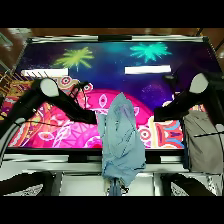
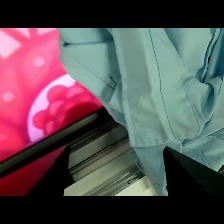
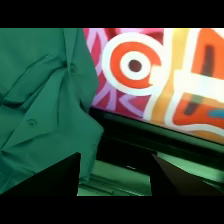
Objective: Fold the shirts.
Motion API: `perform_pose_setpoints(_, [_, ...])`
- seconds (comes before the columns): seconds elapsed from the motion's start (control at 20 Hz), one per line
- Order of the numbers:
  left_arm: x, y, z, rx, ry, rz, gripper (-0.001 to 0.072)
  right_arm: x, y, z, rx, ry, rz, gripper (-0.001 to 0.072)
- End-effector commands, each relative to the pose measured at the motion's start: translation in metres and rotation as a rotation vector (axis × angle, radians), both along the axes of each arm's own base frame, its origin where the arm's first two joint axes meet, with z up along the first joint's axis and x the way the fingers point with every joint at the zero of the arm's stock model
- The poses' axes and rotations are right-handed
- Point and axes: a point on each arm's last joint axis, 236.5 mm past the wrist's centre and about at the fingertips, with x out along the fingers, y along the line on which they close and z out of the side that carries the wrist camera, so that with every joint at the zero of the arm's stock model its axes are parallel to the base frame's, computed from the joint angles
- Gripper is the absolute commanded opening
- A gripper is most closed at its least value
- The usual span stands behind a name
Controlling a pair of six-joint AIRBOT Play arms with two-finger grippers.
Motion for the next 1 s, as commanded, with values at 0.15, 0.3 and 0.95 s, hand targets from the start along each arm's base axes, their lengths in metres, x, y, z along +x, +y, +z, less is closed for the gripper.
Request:
perform_pose_setpoints(0.15, [-0.047, -0.067, -0.061, -0.110, 0.067, 0.019, 0.0718, -0.062, 0.015, -0.068, 0.120, 0.244, -0.028, 0.0680])
perform_pose_setpoints(0.3, [-0.055, -0.083, -0.073, -0.125, 0.093, 0.009, 0.0715, -0.080, 0.007, -0.084, 0.088, 0.301, -0.037, 0.0679])
perform_pose_setpoints(0.95, [0.007, -0.042, -0.013, -0.220, -0.021, -0.108, 0.0046, -0.128, 0.069, -0.118, 0.207, 0.385, -0.045, 0.0679])
